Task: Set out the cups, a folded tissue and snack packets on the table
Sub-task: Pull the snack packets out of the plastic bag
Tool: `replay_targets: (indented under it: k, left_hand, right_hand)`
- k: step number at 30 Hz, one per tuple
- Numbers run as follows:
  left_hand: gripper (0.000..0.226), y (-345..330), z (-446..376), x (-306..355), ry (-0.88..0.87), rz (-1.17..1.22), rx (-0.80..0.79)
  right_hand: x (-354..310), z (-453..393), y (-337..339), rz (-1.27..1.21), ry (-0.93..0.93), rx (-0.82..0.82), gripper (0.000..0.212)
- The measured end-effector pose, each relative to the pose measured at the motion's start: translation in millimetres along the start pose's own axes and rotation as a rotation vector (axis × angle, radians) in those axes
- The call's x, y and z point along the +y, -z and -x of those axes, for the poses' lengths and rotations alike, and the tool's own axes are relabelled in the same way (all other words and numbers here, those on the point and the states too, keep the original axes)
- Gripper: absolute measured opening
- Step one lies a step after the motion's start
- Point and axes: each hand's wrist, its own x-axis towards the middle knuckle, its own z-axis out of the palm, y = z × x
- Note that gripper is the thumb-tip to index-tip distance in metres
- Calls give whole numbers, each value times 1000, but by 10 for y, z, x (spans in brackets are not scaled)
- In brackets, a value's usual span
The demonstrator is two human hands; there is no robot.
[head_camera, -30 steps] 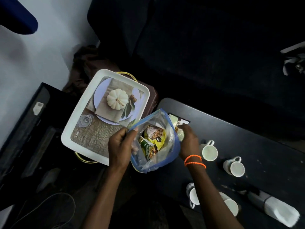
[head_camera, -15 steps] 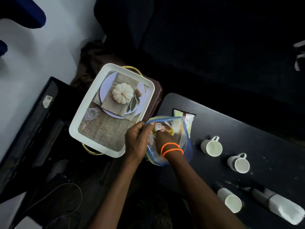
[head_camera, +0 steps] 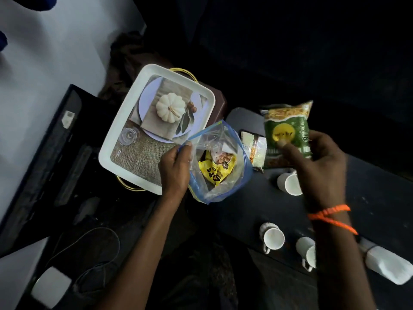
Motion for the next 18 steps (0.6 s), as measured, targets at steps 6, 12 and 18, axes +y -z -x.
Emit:
replay_targets:
  k: [6, 12, 18]
  left_hand:
    - [41, -13, 28, 23, 25, 74, -84]
    - [37, -72, 78, 27, 20, 111, -112]
    - [49, -159, 141, 71, 18, 134, -134]
  right_hand:
    - [1212, -426, -611, 279, -385, -62, 46]
    - [851, -270, -628, 301, -179, 243, 63]
    - [162, 30, -779, 298, 151, -196, 11]
